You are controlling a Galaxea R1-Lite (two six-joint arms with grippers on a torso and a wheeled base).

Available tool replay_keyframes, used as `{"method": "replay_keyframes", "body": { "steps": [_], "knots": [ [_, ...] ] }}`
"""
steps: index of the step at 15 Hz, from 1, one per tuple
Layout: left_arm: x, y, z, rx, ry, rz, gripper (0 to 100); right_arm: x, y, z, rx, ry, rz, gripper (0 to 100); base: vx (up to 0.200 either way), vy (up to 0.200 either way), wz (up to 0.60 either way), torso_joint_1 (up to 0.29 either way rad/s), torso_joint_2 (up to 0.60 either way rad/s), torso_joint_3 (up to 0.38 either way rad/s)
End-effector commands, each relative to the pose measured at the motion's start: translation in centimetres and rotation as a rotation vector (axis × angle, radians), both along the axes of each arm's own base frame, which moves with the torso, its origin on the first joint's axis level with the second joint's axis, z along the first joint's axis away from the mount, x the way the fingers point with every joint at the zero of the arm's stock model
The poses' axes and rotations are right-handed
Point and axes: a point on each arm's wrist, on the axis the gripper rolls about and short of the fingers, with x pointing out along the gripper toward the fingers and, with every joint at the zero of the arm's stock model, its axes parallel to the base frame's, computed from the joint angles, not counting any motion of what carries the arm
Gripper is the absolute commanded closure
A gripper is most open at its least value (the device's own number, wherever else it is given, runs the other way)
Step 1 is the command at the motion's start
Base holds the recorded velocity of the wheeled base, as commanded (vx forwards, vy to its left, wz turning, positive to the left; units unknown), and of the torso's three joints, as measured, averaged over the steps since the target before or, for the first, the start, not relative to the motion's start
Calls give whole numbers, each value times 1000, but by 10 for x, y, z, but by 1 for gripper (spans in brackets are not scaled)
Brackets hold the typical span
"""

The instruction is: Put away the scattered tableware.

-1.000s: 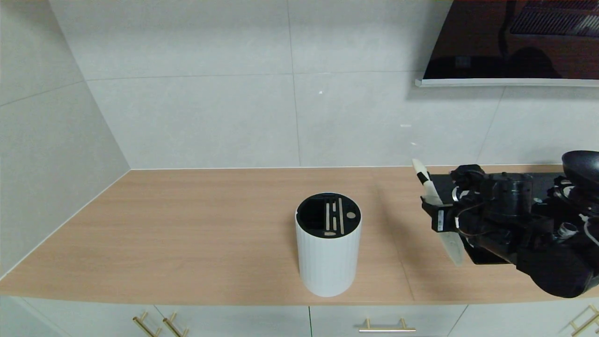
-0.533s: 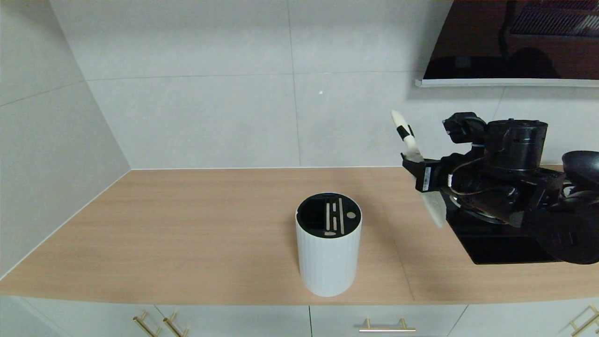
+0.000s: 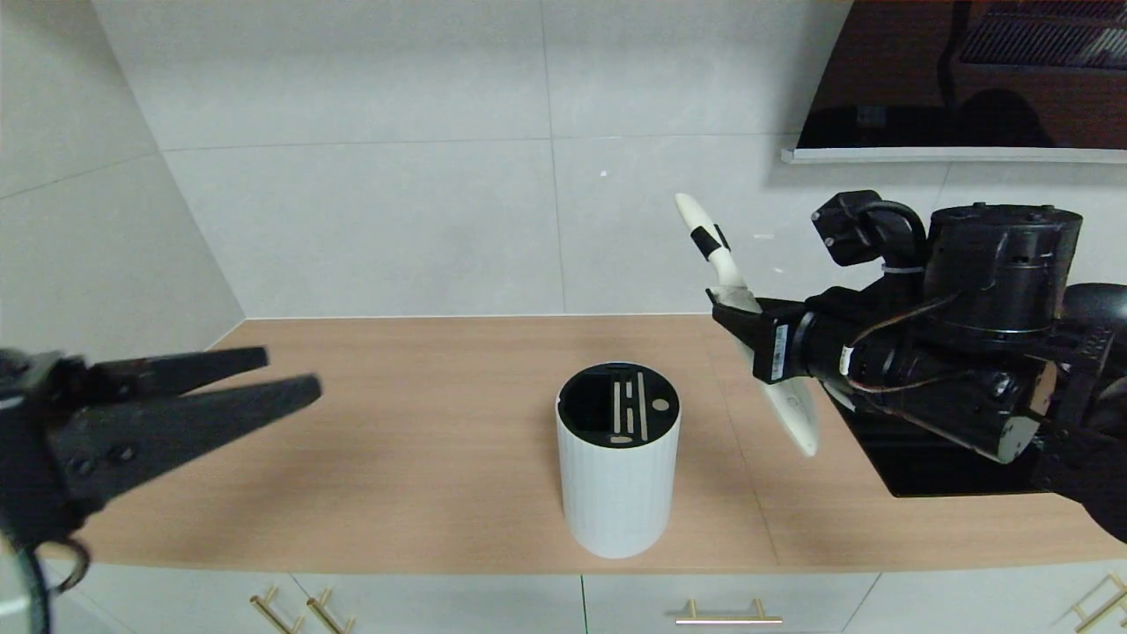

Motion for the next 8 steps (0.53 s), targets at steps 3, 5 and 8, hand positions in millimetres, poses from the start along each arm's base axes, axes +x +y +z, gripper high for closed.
{"method": "replay_keyframes", "body": {
  "steps": [3, 5, 8],
  "knots": [
    [64, -57, -26, -282, 218, -120, 0, -20, 25, -7, -16, 11, 61, 100, 0, 0, 0, 0, 0, 0],
    [77, -70, -31, -377, 269, -98, 0, -22, 34, -15, -34, 30, 76, 100, 0, 0, 0, 0, 0, 0],
    [91, -95, -47, -364, 296, -18, 0, -29, 44, -21, -44, 46, 117, 100, 0, 0, 0, 0, 0, 0]
  ]
}}
